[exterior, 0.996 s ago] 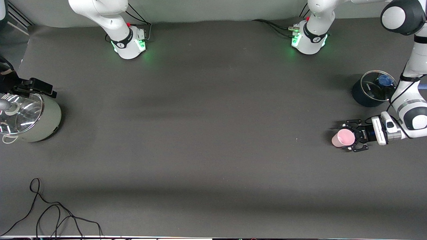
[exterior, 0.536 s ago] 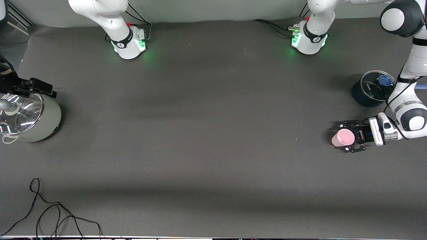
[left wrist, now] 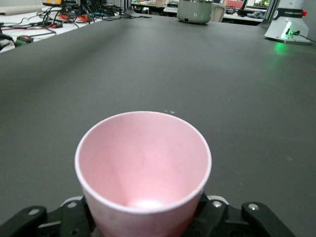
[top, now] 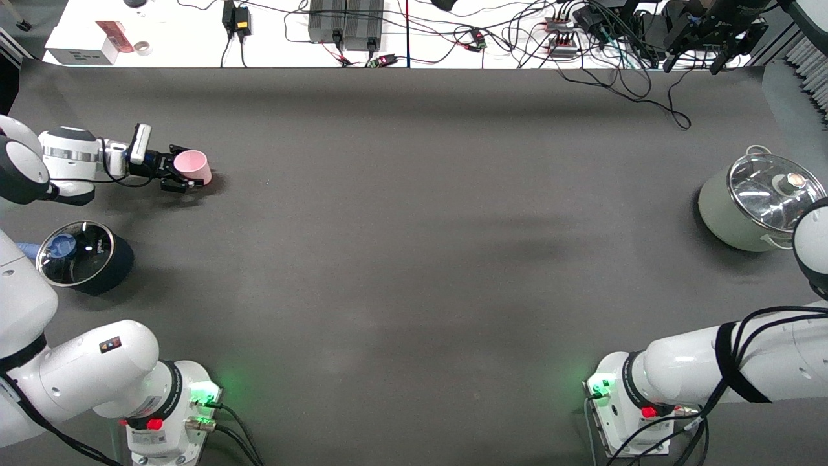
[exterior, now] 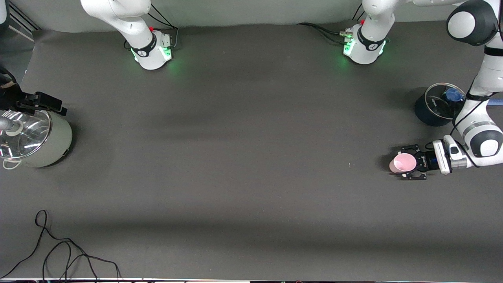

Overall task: Transfer pink cup from left to right arm
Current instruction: 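Close the left gripper on the pink cup's rim, then lift the pink cup and carry it toward the right gripper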

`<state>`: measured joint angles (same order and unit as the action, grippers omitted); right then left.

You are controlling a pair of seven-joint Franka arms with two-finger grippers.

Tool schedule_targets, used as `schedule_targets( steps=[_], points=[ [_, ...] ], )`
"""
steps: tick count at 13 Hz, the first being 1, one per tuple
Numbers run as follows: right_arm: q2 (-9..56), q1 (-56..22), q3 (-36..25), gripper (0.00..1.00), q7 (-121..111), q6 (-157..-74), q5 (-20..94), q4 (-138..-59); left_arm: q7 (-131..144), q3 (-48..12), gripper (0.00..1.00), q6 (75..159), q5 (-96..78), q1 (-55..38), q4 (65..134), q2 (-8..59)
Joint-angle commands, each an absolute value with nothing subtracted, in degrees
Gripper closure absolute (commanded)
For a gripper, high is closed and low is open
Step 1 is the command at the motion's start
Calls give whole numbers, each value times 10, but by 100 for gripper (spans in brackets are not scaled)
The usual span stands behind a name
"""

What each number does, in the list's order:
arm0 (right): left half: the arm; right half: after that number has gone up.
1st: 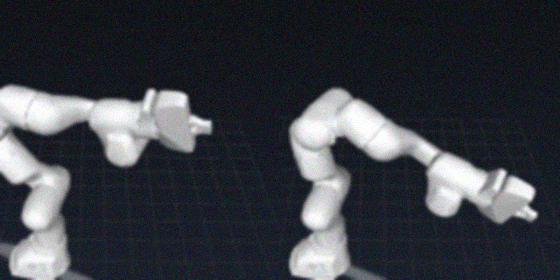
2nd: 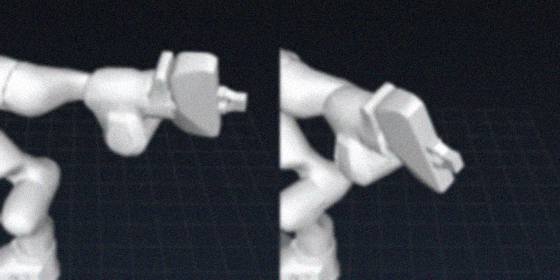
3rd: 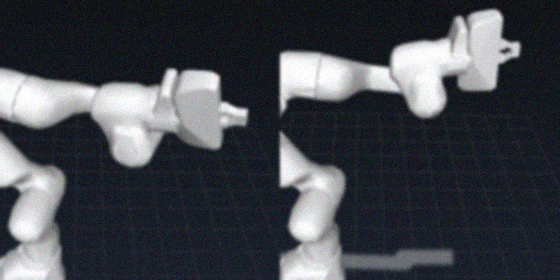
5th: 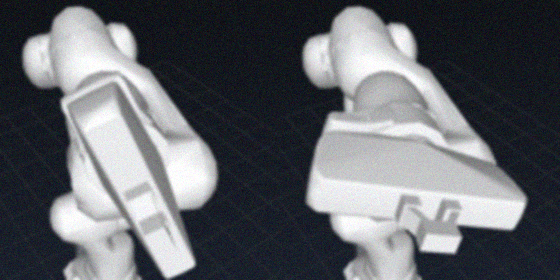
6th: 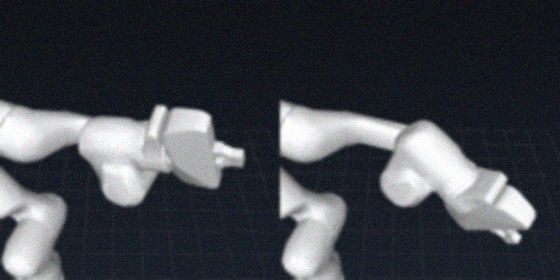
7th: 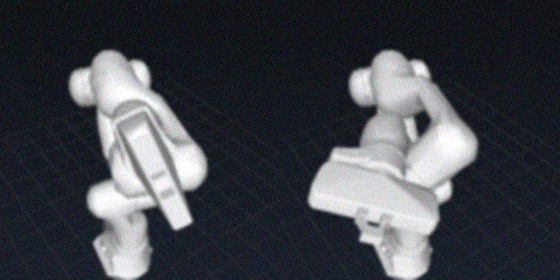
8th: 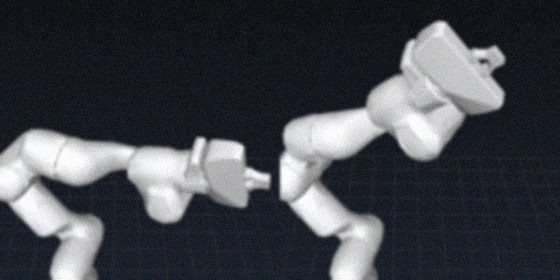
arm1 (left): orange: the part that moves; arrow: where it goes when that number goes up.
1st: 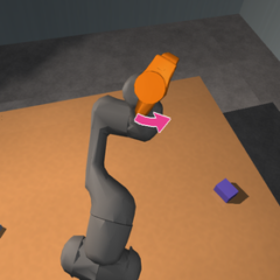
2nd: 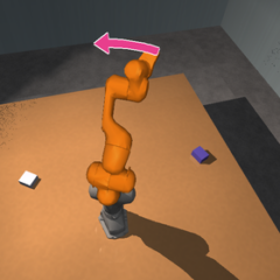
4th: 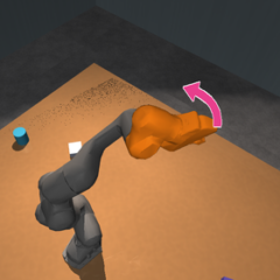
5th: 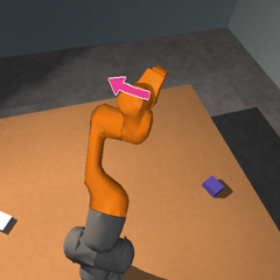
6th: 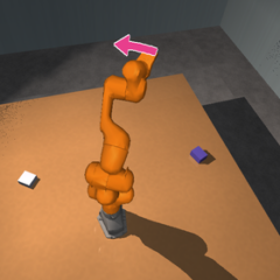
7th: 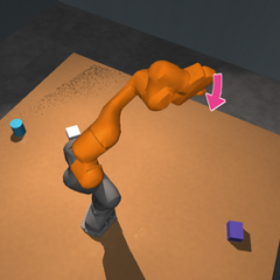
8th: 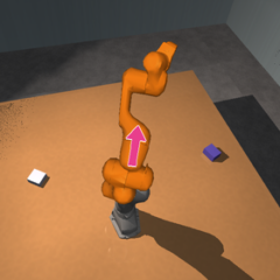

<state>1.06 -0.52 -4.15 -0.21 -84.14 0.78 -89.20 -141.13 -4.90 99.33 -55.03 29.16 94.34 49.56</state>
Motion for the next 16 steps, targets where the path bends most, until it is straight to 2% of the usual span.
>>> schedule_targets(
  steps=[1, 5, 9, 12, 16],
  points=[
    [9, -9, -45, 0, -4, -836, 5, -888, -1377, -84, 100, 970, -558, 289, 916, 497],
    [10, -9, -46, 0, -4, -836, 5, -889, -1301, -172, 100, 1007, -608, 275, 896, 498],
    [11, -9, -46, 0, -4, -836, 5, -889, -1271, -213, 100, 1168, -715, 181, 889, 498],
    [11, -9, -46, 0, -4, -836, 5, -888, -1202, -267, 100, 1306, -725, 140, 859, 497],
    [11, -9, -45, 0, -4, -837, 5, -884, -1086, -326, 100, 1445, -726, 80, 814, 497]
  ],
)
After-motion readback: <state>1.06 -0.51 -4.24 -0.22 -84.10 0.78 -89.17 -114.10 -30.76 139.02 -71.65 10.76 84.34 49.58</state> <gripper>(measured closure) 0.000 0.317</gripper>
